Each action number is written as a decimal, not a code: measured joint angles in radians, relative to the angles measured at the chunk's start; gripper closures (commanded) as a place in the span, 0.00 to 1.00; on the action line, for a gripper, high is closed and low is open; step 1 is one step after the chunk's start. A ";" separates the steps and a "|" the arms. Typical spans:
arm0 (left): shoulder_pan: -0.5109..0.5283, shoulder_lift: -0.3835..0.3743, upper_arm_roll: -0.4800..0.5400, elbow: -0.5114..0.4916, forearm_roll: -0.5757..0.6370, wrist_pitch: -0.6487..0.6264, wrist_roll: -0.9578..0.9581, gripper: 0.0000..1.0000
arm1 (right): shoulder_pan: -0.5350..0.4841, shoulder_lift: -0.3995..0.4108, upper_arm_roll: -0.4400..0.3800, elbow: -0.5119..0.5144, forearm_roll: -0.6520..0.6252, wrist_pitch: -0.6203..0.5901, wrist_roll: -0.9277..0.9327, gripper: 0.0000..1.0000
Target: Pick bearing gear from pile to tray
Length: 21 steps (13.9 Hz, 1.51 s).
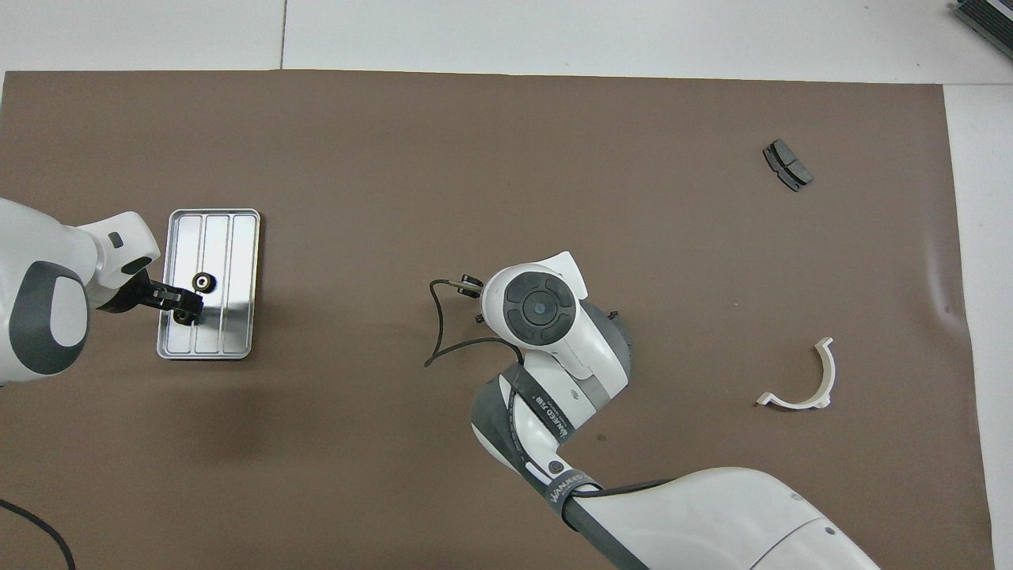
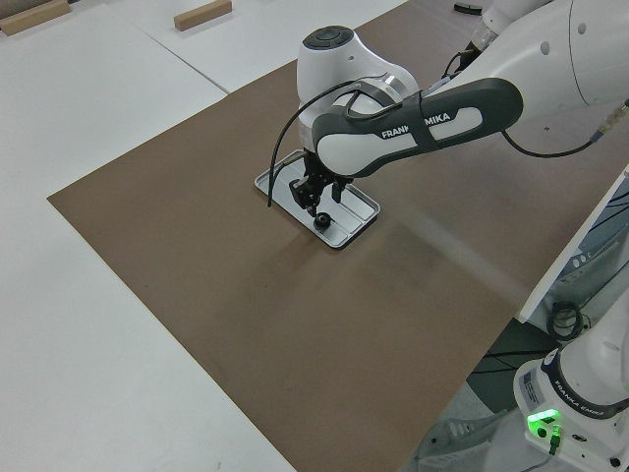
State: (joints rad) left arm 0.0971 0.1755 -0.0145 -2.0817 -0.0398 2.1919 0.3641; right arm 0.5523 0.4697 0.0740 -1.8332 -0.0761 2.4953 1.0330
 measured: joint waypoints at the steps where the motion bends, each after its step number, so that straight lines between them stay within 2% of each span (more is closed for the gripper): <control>1: -0.002 -0.004 -0.006 0.014 -0.001 0.000 -0.011 0.22 | 0.000 0.000 -0.004 0.002 -0.001 0.000 0.000 0.00; 3: -0.035 -0.009 -0.015 0.044 -0.005 0.000 -0.101 0.22 | -0.013 -0.002 -0.013 0.011 -0.005 0.000 -0.010 0.00; 4: -0.087 -0.009 -0.019 0.061 -0.006 0.000 -0.207 0.22 | -0.033 -0.011 -0.018 0.013 -0.007 0.000 -0.043 0.00; 8: -0.368 -0.008 -0.029 0.074 -0.006 0.047 -0.655 0.25 | -0.133 -0.085 -0.020 -0.014 -0.008 -0.028 -0.203 0.00; 10: -0.481 -0.006 -0.029 0.073 -0.006 0.127 -0.811 0.33 | -0.170 -0.144 -0.020 -0.060 -0.008 -0.036 -0.264 0.00; 14: -0.585 0.035 -0.027 0.088 -0.006 0.286 -0.899 0.35 | -0.260 -0.261 -0.021 -0.130 -0.008 -0.132 -0.391 0.00; 17: -0.635 0.146 -0.026 0.191 -0.006 0.316 -0.962 0.42 | -0.308 -0.316 -0.021 -0.134 -0.008 -0.195 -0.470 0.00; 21: -0.662 0.239 -0.025 0.259 -0.005 0.356 -0.968 0.42 | -0.367 -0.410 -0.021 -0.125 -0.008 -0.320 -0.600 0.00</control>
State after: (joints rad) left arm -0.5644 0.4144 -0.0394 -1.8226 -0.0450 2.5479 -0.6039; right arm 0.1854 0.0600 0.0534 -1.9583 -0.0842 2.1754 0.4328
